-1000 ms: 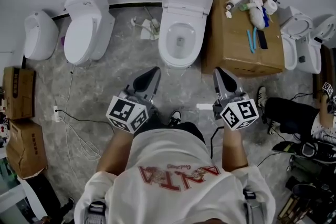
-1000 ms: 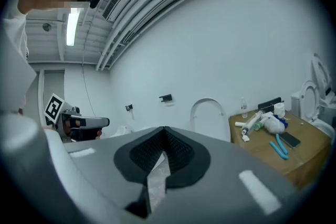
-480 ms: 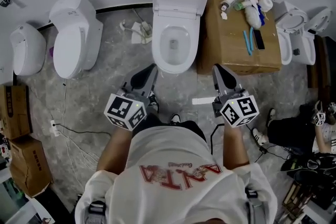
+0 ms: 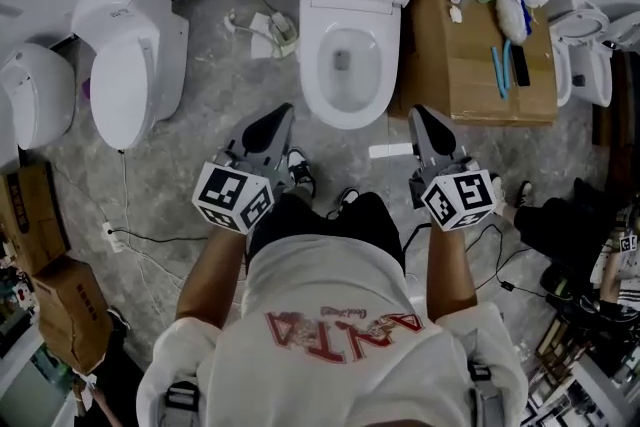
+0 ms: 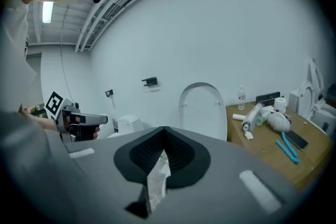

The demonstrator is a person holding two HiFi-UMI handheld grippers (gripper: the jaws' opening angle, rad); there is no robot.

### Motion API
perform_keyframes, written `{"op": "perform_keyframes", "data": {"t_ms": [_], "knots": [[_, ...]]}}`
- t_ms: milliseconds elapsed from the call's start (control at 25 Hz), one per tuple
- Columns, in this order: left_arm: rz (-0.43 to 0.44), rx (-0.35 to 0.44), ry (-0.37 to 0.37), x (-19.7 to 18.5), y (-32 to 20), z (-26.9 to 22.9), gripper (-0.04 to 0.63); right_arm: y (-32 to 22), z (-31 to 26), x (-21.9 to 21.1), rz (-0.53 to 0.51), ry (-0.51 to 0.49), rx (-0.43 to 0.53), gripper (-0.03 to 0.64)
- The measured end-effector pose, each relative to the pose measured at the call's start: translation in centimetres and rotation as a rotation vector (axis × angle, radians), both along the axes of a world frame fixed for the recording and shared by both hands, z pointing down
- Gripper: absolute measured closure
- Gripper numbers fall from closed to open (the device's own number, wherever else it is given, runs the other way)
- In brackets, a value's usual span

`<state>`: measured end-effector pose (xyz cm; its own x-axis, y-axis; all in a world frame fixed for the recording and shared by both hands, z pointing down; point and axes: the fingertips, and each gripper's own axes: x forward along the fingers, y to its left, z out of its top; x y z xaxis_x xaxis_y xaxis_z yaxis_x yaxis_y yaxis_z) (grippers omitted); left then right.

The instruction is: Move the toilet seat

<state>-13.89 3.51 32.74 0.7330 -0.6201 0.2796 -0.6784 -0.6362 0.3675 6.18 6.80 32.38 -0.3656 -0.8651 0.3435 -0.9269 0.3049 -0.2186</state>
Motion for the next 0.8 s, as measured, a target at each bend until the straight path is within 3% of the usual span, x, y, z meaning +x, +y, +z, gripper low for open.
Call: {"op": "perform_keyframes", "data": {"t_ms": [160,240,360,480,720,800], "knots": [[-0.003,-0.073,0.069,0.6,-1.4,3.0,0.586,-1.2,4.4,2.2,0.047,-0.004,-0.074,0.615],[-0.012,-0.11,0.067,1.1,-1.6,5.2,0.586,-1.5,7.0,3.7,0.073,-0.021,-0.115,0.615],[-0.016,-0.173,0.065,2.3,-2.0,8.7,0.586,-2.0,11.5,5.8,0.118,-0.094,-0.186,0.614],[-0.012,-0.25,0.133,3.9,-2.2,12.0,0.586,-2.5,16.2,7.6,0.144,-0.155,-0.263,0.612],[-0.062,-0.397,0.122,4.8,-1.8,20.6,0.586,-2.4,24.4,8.2,0.159,-0.244,-0.394,0.578],[-0.064,-0.448,0.148,5.1,-1.6,23.2,0.586,-2.2,26.9,7.9,0.153,-0.269,-0.43,0.549]]}}
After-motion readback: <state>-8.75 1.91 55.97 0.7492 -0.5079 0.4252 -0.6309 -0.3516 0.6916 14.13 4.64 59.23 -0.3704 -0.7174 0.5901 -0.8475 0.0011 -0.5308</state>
